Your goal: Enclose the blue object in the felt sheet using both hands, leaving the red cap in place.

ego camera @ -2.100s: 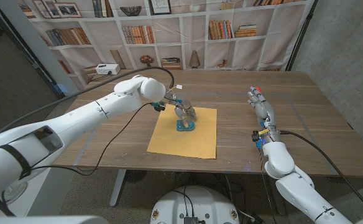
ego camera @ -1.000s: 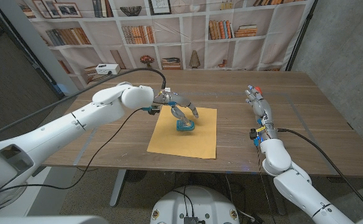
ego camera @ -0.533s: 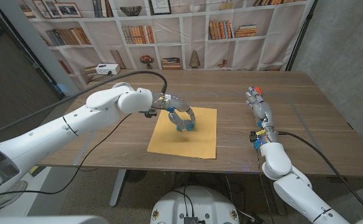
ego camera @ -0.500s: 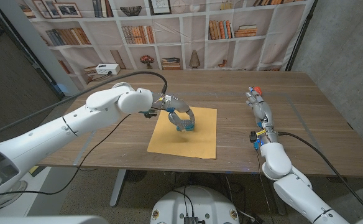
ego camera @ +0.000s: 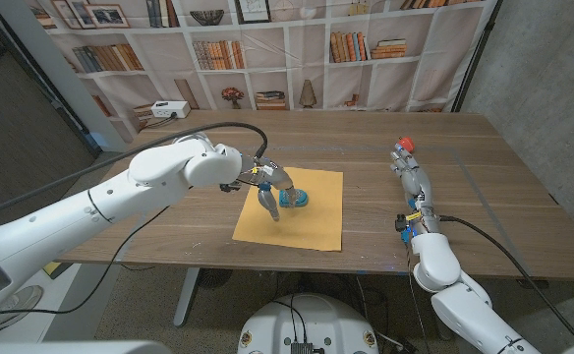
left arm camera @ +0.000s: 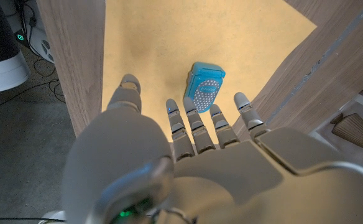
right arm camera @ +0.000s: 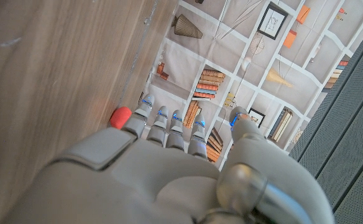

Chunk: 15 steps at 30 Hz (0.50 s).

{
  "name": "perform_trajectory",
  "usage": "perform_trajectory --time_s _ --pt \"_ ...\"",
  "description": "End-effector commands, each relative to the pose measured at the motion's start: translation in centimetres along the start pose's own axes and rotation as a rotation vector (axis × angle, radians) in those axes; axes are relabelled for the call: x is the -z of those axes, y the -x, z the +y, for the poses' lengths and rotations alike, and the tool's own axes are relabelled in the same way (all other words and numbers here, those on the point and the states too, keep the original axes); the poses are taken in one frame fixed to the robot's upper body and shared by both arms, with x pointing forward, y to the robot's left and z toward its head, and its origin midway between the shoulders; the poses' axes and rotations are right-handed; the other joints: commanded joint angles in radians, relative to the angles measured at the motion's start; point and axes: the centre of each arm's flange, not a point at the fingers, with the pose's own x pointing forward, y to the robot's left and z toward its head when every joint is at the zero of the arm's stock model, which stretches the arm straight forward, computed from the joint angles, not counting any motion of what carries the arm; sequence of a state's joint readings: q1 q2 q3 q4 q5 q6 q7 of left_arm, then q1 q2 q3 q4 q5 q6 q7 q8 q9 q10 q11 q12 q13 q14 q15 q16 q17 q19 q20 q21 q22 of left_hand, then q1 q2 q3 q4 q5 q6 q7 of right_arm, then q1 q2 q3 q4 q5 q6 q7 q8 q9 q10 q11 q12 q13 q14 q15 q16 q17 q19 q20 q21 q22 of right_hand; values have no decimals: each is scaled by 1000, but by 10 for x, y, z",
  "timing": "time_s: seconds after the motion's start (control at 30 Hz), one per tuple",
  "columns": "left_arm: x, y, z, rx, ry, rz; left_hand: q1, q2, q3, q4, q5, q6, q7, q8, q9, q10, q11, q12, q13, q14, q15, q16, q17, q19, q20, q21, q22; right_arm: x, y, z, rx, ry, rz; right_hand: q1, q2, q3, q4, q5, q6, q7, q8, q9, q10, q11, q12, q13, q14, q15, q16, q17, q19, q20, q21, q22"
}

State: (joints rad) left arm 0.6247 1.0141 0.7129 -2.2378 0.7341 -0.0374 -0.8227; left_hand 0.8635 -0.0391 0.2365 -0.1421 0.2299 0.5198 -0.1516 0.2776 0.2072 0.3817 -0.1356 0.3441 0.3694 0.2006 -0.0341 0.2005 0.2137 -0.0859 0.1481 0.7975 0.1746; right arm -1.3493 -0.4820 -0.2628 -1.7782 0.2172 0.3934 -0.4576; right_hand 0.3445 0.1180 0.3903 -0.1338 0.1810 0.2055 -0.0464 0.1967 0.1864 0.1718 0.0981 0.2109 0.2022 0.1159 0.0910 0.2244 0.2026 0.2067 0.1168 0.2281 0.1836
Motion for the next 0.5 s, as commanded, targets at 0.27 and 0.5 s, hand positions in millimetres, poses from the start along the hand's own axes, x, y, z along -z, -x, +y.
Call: perform_trajectory --time_s 0.27,0.5 --pt "-35 12 -30 112 -264 176 -12 -18 -19 10 13 -43 8 -8 6 -7 -1 8 11 18 -16 13 7 18 -8 -11 5 19 1 4 -15 -31 13 -1 0 0 1 -1 1 1 -4 1 8 -1 -1 2 3 -1 -5 2 0 5 -1 3" --pt "-48 15 -42 78 -355 211 -28 -29 -33 17 17 -44 13 -4 9 -12 -4 9 15 18 -18 15 10 23 -11 -15 6 26 1 5 -23 -43 26 -2 1 -1 1 -1 4 0 -3 1 8 3 -2 2 4 -2 -5 2 0 5 -2 3"
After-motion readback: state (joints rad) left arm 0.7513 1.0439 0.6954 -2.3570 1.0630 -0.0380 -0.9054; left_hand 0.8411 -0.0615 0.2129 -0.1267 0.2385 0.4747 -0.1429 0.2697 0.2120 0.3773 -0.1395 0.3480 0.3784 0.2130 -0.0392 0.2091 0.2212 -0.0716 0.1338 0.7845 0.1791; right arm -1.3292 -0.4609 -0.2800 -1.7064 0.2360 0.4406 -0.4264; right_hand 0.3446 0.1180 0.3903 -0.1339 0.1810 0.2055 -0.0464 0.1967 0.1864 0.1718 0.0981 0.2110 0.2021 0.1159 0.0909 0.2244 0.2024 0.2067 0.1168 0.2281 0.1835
